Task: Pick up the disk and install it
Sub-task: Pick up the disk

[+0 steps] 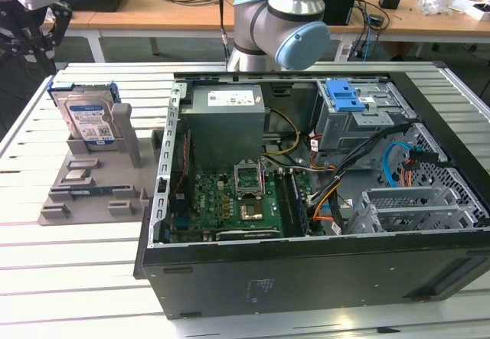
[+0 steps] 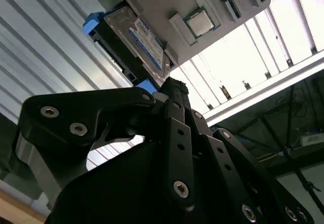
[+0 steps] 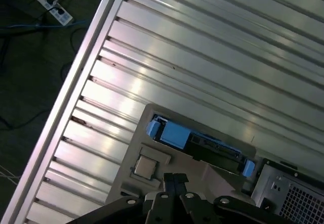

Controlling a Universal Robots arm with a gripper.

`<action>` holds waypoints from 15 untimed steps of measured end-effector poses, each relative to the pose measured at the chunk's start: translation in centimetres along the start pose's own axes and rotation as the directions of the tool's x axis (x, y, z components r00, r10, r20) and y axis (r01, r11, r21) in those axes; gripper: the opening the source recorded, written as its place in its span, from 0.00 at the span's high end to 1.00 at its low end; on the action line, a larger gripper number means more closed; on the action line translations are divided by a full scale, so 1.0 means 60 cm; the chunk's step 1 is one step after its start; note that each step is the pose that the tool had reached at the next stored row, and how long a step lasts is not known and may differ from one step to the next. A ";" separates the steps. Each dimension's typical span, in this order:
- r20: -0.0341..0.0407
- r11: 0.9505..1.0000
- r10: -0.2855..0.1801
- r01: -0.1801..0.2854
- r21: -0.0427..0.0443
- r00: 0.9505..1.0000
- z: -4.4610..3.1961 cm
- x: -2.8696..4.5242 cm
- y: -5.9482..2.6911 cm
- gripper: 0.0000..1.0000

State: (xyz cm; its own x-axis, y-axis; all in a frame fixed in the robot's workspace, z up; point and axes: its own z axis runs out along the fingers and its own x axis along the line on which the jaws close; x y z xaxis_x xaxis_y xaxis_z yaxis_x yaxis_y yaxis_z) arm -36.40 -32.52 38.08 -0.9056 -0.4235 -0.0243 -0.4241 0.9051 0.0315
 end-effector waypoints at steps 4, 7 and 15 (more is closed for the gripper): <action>-0.002 0.997 -0.079 0.079 -0.002 0.997 0.000 0.000 0.000 0.89; -0.004 0.992 -0.126 0.126 -0.003 0.992 0.000 0.000 0.000 0.89; -0.008 0.952 -0.306 0.306 -0.009 0.952 0.000 0.000 0.000 0.89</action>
State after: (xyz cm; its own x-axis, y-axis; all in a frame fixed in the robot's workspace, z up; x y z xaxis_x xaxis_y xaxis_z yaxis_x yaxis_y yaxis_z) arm -36.40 -32.52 38.08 -0.7322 -0.6807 -0.0243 -0.6811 0.7315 0.0315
